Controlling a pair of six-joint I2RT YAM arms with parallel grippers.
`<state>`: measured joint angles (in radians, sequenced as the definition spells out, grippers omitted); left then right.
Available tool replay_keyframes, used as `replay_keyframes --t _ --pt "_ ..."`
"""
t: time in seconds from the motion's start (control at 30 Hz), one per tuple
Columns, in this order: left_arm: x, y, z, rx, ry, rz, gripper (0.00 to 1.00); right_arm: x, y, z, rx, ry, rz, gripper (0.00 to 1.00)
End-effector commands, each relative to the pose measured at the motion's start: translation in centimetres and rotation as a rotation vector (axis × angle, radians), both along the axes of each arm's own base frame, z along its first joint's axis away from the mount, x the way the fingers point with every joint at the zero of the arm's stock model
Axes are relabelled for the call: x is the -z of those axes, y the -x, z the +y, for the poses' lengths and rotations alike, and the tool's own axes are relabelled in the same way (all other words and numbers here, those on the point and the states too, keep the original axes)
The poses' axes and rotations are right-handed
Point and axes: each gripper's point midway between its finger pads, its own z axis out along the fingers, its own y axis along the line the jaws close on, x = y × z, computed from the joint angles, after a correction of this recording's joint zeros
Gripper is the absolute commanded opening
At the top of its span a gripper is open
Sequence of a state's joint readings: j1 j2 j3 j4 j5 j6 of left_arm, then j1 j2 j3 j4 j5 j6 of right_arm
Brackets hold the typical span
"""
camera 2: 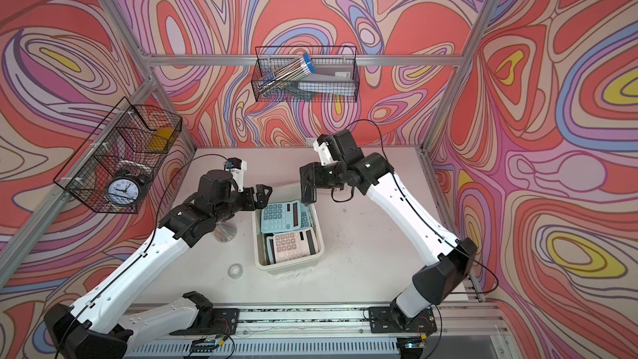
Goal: Put the calculator in the storage box
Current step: Place the calculator in the storage box.
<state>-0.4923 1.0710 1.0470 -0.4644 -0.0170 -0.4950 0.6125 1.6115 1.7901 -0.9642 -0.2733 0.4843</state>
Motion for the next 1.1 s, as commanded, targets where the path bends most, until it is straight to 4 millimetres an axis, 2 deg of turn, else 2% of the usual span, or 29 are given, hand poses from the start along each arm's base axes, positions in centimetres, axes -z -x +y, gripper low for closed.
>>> replay_keyframes --t 0.0,0.2,0.47,0.77,0.97,1.07 --pt "0.9 0.7 2.5 -0.103 -0.041 -0.001 0.93 1.5 -0.7 0.1 0.066 0.116 0.015 0.00" --pt "1.8 1.5 3.8 -0.151 -0.052 -0.004 0.95 4.1 -1.2 2.3 0.089 0.269 0.052 0.00" --pt "3.3 1.3 3.5 -0.152 -0.036 0.013 0.96 7.8 -1.9 3.9 0.129 0.424 0.102 0.00" --pt "4.6 1.0 3.1 -0.148 -0.021 0.033 0.96 10.6 -2.9 6.7 0.143 0.418 0.141 0.00" --pt "5.0 1.1 3.0 -0.143 -0.011 0.040 0.96 11.4 -3.3 8.0 0.145 0.364 0.164 0.21" --pt "4.9 1.2 3.1 -0.144 -0.010 0.038 0.96 11.4 -3.4 8.6 0.149 0.336 0.170 0.27"
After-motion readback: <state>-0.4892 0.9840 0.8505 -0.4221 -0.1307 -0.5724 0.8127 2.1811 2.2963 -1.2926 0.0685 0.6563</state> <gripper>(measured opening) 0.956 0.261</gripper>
